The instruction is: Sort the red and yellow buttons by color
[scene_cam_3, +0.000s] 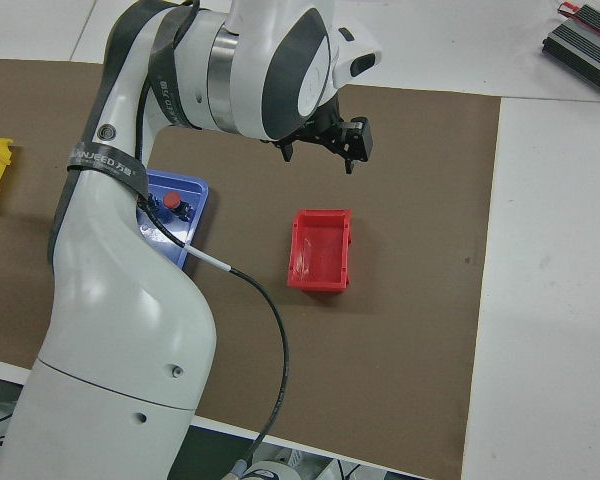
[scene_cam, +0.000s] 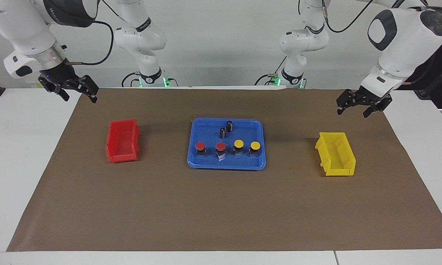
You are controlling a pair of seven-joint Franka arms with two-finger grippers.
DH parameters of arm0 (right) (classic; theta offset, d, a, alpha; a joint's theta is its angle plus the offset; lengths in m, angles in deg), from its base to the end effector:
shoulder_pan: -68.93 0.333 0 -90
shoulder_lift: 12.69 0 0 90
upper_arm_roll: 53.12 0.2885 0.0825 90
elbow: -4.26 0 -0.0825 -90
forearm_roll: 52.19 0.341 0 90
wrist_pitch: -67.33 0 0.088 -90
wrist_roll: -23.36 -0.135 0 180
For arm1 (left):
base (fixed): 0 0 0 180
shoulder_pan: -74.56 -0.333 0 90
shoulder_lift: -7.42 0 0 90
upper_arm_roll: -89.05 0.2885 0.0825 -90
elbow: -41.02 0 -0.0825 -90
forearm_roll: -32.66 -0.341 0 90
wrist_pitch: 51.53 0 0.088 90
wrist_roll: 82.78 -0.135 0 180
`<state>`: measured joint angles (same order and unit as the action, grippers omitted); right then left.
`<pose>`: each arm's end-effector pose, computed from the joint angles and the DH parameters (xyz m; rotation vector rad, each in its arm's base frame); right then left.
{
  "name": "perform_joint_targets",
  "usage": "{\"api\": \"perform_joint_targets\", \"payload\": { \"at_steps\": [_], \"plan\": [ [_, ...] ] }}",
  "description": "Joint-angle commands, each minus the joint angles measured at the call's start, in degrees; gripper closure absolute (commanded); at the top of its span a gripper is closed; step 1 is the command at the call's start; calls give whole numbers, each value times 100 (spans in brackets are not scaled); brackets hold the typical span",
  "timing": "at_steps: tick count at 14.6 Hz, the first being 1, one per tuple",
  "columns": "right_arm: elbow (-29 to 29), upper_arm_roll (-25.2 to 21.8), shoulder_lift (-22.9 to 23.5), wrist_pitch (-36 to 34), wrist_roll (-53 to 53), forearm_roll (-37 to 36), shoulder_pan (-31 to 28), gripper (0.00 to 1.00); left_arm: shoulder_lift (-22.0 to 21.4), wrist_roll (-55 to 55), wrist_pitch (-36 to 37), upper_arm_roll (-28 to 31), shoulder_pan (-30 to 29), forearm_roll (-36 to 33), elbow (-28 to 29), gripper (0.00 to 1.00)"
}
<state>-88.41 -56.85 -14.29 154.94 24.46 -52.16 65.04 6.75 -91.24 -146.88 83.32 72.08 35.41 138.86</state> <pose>0.4922 -0.0662 0.5597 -3.1282 0.1780 0.0942 0.5103 -0.0353 0.5241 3.0780 -0.3075 -0.0459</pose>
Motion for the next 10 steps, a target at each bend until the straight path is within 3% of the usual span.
{"api": "perform_joint_targets", "payload": {
  "at_steps": [1, 10],
  "plan": [
    [100, 57, 47, -147, -39, -4, -68, 0, -118, -7, 52, 19, 11, -81, 95, 0],
    [274, 196, 125, -130, 31, 23, 115, 0, -118, -7, 60, 19, -6, -81, 95, 0]
  ]
}}
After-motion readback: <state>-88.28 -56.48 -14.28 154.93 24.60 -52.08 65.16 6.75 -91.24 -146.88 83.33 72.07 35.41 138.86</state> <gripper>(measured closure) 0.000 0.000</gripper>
